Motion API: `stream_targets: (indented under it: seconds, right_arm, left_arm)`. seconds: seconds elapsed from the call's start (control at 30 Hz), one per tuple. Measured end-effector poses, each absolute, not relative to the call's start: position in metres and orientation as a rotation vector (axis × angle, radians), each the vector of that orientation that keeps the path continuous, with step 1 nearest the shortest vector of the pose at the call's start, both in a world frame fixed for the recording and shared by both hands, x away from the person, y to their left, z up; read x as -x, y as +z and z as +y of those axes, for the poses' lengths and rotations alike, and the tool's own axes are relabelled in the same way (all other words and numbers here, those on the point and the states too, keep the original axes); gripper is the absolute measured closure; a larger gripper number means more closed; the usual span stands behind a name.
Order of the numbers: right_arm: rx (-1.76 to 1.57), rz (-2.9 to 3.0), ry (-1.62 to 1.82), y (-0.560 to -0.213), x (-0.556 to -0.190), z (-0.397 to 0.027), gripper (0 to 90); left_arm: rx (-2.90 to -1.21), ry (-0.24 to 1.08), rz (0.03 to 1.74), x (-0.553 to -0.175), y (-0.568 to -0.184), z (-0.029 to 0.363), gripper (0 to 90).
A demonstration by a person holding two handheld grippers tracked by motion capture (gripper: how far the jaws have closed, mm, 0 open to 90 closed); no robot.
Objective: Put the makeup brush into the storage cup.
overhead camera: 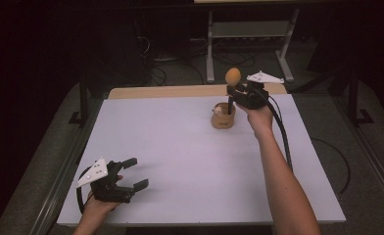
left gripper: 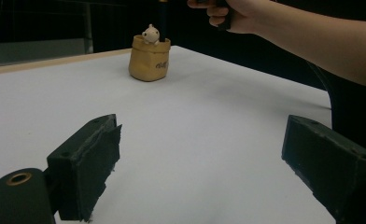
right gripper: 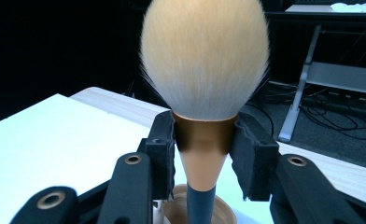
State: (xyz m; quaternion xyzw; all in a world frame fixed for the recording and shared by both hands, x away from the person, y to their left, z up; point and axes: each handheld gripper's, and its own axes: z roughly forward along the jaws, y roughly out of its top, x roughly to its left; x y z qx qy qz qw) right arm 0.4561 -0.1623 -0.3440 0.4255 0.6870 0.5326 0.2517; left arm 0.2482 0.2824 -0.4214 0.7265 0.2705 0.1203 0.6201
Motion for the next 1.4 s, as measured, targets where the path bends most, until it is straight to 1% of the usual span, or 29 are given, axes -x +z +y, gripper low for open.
stream_targets:
  seconds: [0.8,0.87,0.9,0.97,1.1,1.4]
  right_arm:
    - [-1.194,1.961,1.379,-0.362,-0.463,-0.156,60.2]
    - [-1.2,1.958,1.39,-0.362,-0.462,-0.157,53.7]
    - [-1.203,1.95,1.397,-0.361,-0.463,-0.158,47.6]
    - [-1.217,1.938,1.407,-0.36,-0.462,-0.159,42.1]
    - [-1.223,1.94,1.408,-0.358,-0.458,-0.161,35.6]
    - [-1.2,1.983,1.4,-0.357,-0.446,-0.17,28.8]
  left_arm:
    - [-1.669,0.273,0.627,-0.248,-0.421,0.283,10.8]
    - [-1.668,0.273,0.626,-0.248,-0.421,0.283,10.8]
    - [-1.668,0.273,0.626,-0.248,-0.421,0.283,10.8]
    - [-1.669,0.274,0.625,-0.248,-0.421,0.283,10.8]
    - [-1.673,0.276,0.622,-0.248,-0.421,0.282,10.8]
    - [-1.672,0.274,0.623,-0.248,-0.422,0.281,10.8]
